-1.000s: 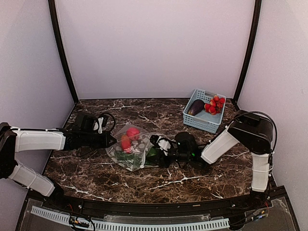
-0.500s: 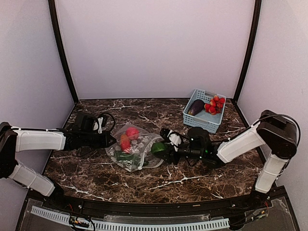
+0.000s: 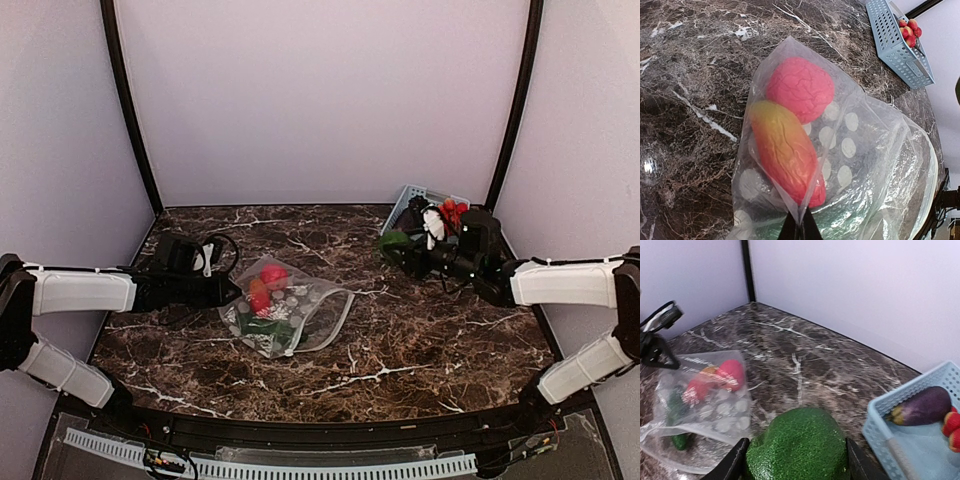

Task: Open the zip-top bag and remove the fake food

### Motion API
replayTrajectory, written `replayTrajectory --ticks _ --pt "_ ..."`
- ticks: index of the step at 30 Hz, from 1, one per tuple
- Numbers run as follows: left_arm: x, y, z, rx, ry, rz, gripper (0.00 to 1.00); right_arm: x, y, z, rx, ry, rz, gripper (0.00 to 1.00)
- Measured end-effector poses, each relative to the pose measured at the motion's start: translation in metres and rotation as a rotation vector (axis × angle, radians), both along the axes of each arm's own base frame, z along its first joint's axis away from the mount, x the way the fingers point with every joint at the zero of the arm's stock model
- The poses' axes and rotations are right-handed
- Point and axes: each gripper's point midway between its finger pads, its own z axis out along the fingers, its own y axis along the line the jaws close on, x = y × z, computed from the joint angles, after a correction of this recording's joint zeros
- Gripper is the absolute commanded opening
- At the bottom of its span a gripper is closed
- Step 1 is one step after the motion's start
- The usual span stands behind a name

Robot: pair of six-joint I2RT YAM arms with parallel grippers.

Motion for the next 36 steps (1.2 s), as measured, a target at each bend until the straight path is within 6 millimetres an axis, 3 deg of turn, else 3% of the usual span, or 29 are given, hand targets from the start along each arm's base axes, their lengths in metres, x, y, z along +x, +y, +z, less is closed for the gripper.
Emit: replayTrajectory --ticks 4,8,12,15,19,23,27,30,36 --pt "0.000 -0.001 0.000 -0.003 0.001 -0.003 0.01 0.051 -0.044 0.013 0.011 0.037 -0.161 0.46" --pt "-0.001 -0.001 0.000 -0.007 0.004 -0.005 0.01 0.096 -0.071 0.020 0.014 0.060 -0.268 0.46" --pt "-0.001 -0.001 0.000 -0.008 0.004 -0.006 0.01 0.128 -0.092 0.012 0.002 0.100 -0.338 0.47" --pt "-0.001 -0.002 0.000 -0.010 0.005 -0.005 0.01 0.146 -0.112 -0.007 -0.012 0.150 -0.392 0.49" --pt "0.001 -0.002 0.001 -0.016 0.002 -0.002 0.01 0.158 -0.132 -0.044 -0.038 0.238 -0.440 0.52" --pt "0.001 -0.003 0.001 -0.018 0.000 -0.003 0.01 0.167 -0.137 -0.069 -0.059 0.296 -0.453 0.59" --pt "0.002 -0.003 0.000 -0.018 0.001 -0.003 0.01 0.177 -0.138 -0.077 -0.058 0.316 -0.459 0.75" --pt "0.002 -0.003 0.000 -0.018 0.001 -0.003 0.01 0.179 -0.138 -0.079 -0.061 0.323 -0.459 0.82" --pt "0.002 -0.003 0.000 -0.020 0.002 -0.002 0.01 0.179 -0.133 -0.075 -0.050 0.327 -0.436 0.82"
